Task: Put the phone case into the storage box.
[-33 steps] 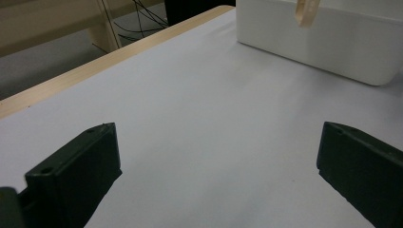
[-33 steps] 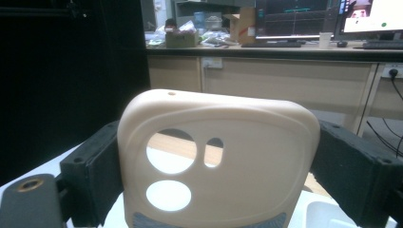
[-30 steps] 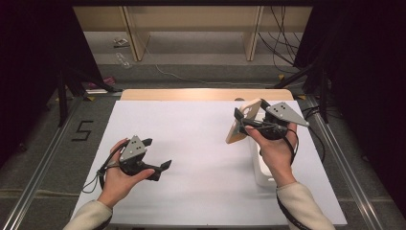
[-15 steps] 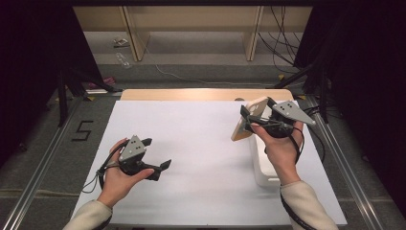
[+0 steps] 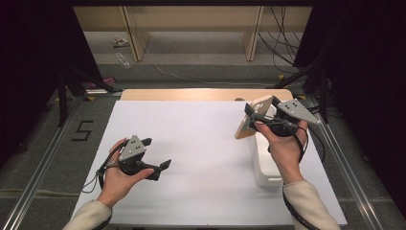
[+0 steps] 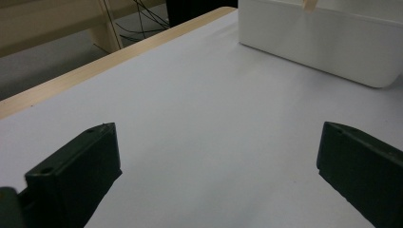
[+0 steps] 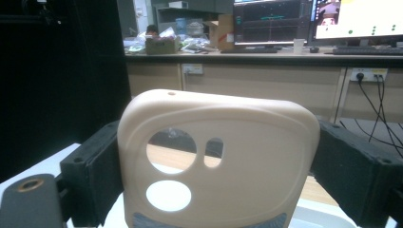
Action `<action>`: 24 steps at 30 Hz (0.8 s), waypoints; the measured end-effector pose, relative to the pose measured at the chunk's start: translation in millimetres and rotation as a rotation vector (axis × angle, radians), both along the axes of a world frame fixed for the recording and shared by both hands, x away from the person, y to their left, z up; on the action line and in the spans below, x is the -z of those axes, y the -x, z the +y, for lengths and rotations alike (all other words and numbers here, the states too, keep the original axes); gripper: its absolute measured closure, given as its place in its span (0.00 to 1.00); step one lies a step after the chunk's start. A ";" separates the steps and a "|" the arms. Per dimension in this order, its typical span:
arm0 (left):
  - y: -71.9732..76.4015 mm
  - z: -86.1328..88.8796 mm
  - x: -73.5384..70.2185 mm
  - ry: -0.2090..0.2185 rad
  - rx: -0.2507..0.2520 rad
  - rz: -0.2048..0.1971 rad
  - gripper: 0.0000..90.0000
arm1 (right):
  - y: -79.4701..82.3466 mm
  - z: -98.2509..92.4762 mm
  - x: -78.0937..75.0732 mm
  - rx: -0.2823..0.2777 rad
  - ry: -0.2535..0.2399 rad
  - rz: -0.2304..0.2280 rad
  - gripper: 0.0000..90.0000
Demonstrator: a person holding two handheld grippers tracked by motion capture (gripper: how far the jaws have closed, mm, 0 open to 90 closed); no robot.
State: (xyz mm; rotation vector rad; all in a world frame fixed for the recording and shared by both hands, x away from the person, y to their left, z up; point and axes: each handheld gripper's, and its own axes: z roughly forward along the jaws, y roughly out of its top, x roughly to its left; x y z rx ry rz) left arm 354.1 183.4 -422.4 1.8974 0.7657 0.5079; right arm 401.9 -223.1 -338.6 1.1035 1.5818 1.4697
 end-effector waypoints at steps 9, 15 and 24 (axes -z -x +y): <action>0.0 -0.1 0.1 0.000 0.000 0.000 0.00 | -1.5 -8.0 -0.9 0.023 -0.003 -0.005 0.13; -0.2 0.3 0.0 0.000 0.000 -0.002 0.00 | -2.0 -11.1 -1.2 0.033 -0.007 -0.001 0.13; -0.5 3.0 -0.2 0.000 -0.007 -0.006 0.00 | -2.8 -15.6 -1.8 0.046 -0.009 -0.003 0.13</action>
